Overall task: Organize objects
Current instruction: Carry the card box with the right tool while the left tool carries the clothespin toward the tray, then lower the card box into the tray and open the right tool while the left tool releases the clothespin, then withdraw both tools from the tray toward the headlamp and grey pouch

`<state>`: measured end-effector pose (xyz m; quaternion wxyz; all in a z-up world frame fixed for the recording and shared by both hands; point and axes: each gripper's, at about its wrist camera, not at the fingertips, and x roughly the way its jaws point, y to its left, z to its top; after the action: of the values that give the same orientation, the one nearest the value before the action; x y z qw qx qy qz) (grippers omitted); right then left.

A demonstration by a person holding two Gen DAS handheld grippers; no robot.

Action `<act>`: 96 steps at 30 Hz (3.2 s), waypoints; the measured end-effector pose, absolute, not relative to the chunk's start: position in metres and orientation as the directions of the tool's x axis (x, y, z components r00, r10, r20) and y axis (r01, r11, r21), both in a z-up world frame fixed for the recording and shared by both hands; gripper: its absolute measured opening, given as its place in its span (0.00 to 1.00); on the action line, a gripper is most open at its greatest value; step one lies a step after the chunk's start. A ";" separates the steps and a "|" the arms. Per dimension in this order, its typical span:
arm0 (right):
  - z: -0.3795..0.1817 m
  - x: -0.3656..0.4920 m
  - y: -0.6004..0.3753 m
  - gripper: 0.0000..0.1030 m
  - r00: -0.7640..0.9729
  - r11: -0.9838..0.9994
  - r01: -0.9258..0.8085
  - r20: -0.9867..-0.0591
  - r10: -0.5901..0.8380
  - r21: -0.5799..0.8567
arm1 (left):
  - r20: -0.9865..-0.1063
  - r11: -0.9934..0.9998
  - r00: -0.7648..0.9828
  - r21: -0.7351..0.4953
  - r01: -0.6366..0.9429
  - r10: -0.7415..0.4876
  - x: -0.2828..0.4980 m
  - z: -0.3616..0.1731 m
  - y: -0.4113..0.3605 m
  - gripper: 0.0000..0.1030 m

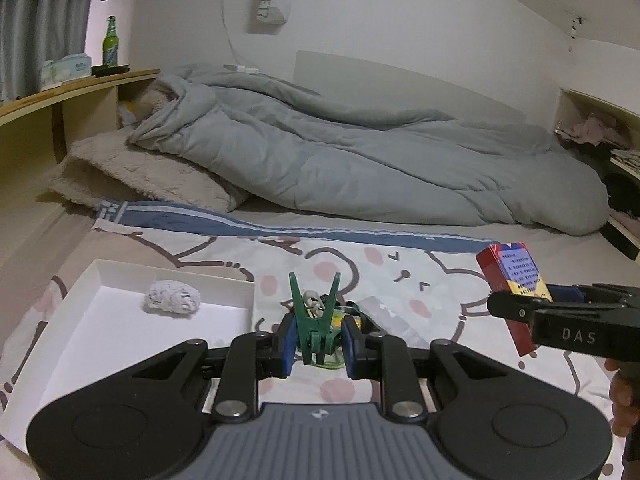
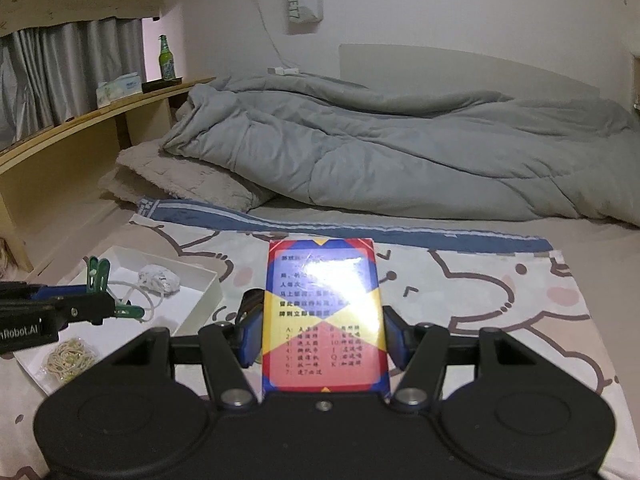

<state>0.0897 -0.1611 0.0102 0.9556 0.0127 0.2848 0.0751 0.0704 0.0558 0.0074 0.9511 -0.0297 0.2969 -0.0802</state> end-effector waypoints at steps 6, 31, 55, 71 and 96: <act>0.010 0.094 -0.147 0.59 0.827 0.987 -0.149 -0.539 0.162 0.067 | -0.552 0.989 0.820 -0.103 0.110 -0.149 0.071 0.010 0.071 0.24; 0.002 0.112 -0.053 0.59 0.785 0.948 -0.299 -0.535 0.312 0.113 | -0.600 0.996 0.800 -0.066 -0.065 0.012 0.078 -0.004 0.190 0.24; -0.079 0.185 0.100 0.59 0.621 0.923 -0.277 -0.684 0.383 0.266 | -0.727 0.983 0.681 -0.047 -0.178 0.088 0.115 -0.079 0.297 0.24; -0.104 0.185 0.103 0.69 0.551 0.935 -0.227 -0.755 0.355 0.273 | -0.827 0.977 0.534 0.083 -0.197 0.178 0.115 -0.091 0.303 0.25; -0.036 0.140 0.065 0.85 0.655 0.918 -0.352 -0.652 0.381 0.183 | -0.746 0.972 0.636 0.064 -0.228 0.198 0.074 -0.029 0.272 0.82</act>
<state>0.1400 0.0651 -0.0361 0.9096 0.0201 0.3630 0.2013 0.0738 0.2719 -0.0290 0.9043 -0.0181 0.4099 0.1179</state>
